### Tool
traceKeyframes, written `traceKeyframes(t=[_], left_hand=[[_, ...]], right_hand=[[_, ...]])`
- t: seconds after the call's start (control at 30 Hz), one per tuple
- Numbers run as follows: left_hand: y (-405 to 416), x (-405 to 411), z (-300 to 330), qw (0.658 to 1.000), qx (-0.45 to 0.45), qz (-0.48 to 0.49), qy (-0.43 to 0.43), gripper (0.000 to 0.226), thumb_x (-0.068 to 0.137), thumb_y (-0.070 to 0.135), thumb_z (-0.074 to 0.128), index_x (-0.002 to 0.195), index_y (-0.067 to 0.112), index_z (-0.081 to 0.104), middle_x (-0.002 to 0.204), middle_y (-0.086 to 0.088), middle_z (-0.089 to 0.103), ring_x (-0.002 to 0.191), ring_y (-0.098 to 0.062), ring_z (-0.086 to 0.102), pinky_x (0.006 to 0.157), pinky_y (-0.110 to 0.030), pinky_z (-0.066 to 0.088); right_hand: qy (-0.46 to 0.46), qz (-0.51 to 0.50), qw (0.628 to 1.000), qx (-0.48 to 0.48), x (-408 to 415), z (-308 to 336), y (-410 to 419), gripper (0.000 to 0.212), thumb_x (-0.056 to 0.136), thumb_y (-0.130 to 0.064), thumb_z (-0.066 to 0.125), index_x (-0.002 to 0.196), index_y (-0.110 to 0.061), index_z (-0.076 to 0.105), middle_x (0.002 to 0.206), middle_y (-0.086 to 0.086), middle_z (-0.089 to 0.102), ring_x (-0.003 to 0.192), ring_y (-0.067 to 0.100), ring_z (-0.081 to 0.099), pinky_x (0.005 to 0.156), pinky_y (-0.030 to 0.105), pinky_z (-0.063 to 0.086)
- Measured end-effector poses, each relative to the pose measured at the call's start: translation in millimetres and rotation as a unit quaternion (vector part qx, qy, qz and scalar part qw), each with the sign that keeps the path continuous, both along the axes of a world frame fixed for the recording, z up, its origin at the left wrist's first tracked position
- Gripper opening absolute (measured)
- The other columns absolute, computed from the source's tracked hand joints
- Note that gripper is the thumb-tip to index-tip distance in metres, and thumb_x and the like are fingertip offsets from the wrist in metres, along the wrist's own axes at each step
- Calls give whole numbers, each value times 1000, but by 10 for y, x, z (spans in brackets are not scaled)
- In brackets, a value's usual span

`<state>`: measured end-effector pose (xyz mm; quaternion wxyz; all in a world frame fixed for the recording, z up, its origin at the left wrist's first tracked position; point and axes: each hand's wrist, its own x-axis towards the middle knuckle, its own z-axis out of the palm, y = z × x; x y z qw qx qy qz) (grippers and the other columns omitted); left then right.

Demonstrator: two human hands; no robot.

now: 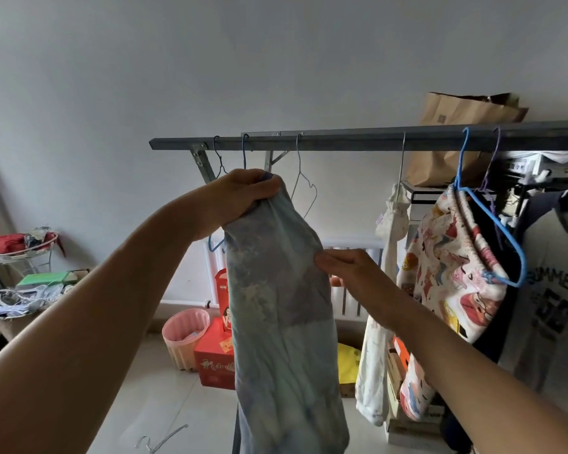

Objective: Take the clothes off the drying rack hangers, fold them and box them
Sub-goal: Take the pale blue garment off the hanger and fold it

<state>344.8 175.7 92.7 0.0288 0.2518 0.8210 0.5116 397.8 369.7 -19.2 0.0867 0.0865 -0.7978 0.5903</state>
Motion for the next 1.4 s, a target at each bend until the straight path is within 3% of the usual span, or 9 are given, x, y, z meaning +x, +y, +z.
traceKeyframes(t=[0.13,0.4,0.5,0.63,0.73,0.8,0.9,1.2,1.4], left_hand=[[5,-63,-40,997,14,-3,77,18,96,31,58,86,18,64,80,-1,60,74,-13,58,64,-23,47],[109,-121,-79,990,99,15,97,21,86,27,71,97,10,72,82,-6,70,69,-12,64,64,-23,55],[121,-146,-240,955,288,-11,-64,30,94,36,58,83,12,72,69,-3,71,60,-13,66,56,-22,55],[78,-134,-860,887,326,-100,-311,87,84,82,24,57,11,68,54,-5,64,51,-16,62,59,-23,50],[95,-58,-1222,863,323,-151,-358,95,69,90,37,111,12,73,109,-16,71,100,-29,68,93,-43,46],[123,17,-1293,882,297,-158,-329,92,58,78,69,123,14,66,123,-16,65,111,-31,64,93,-46,50],[161,40,-1288,902,279,-154,-292,69,47,52,91,103,14,76,107,-12,71,97,-26,70,81,-38,57],[292,96,-1244,901,288,-73,-317,52,72,27,80,118,6,66,113,-18,70,96,-31,71,76,-40,59],[403,90,-1198,929,291,35,-225,23,80,22,74,94,5,70,82,-9,75,72,-19,72,61,-29,57]], right_hand=[[-30,59,994,-85,-39,35,137,30,99,-22,46,107,-4,69,110,8,71,107,22,65,97,38,48],[-18,93,993,-71,42,56,64,22,79,-29,68,93,-13,74,96,5,75,93,20,70,86,30,54],[-13,49,987,-149,31,135,71,11,89,-14,63,90,-9,73,92,8,75,87,21,70,83,33,55],[-6,24,976,-215,1,240,105,17,91,-16,61,98,-4,72,100,15,74,91,24,70,87,34,55],[-10,-6,975,-222,-28,272,146,18,93,-18,60,97,-4,71,95,12,74,87,22,70,78,30,57],[-23,-11,974,-223,-25,290,168,21,95,-19,58,101,-3,70,94,10,74,85,21,70,75,29,58],[-31,-2,973,-231,-19,282,185,20,97,-19,55,107,-8,69,98,9,74,89,22,71,81,34,57],[-62,26,946,-318,-25,194,211,25,99,-17,49,118,-10,64,109,8,73,97,20,70,80,32,58],[-141,-69,985,-73,-18,-36,311,94,81,-29,76,152,-31,14,140,12,48,112,29,60,77,39,53]])
